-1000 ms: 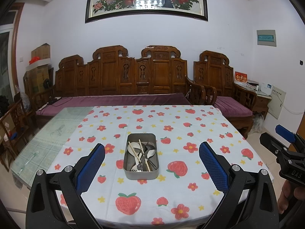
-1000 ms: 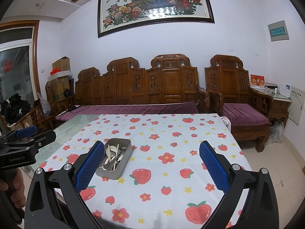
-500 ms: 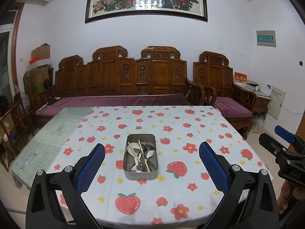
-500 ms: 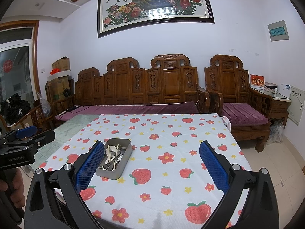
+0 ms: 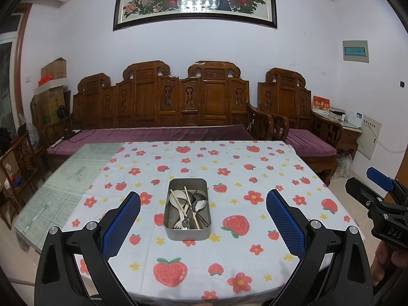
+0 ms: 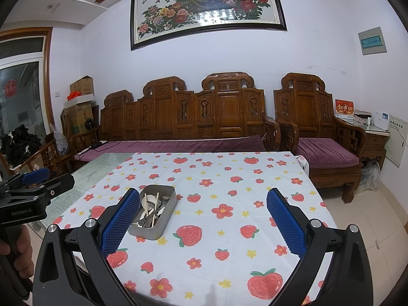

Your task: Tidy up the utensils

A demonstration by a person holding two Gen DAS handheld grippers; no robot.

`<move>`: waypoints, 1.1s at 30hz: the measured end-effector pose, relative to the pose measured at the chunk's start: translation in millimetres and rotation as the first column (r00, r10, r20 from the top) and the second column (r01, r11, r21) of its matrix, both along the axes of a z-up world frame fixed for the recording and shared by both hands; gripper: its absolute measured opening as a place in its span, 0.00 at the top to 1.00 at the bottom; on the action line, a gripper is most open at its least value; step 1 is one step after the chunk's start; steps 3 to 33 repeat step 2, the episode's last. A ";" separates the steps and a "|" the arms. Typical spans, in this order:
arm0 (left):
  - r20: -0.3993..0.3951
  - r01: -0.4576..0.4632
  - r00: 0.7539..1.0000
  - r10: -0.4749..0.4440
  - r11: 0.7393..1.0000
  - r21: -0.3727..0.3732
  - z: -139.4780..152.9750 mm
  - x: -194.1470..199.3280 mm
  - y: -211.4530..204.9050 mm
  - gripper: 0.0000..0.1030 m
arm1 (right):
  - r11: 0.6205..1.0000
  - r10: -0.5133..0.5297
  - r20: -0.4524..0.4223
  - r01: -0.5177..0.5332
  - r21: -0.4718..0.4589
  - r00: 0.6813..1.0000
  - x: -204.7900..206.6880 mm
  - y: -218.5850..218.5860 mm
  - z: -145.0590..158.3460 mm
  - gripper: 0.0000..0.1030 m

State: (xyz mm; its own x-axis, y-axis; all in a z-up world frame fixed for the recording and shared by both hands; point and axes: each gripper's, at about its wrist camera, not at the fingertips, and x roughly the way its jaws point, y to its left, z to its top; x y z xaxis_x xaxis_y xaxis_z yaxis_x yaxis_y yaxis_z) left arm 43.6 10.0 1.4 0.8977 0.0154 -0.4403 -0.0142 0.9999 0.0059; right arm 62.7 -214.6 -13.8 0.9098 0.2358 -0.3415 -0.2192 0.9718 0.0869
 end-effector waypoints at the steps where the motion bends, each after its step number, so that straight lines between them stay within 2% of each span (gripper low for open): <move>1: 0.001 0.000 1.000 0.000 1.000 0.000 0.0 0.0 -0.1 0.07 | 1.000 0.000 0.000 0.000 0.000 1.000 0.2 0.3 0.1 0.03; 33: -0.001 0.000 1.000 0.000 1.000 0.000 0.0 0.3 0.5 0.07 | 1.000 0.000 0.000 0.000 0.000 1.000 0.0 0.0 0.1 0.03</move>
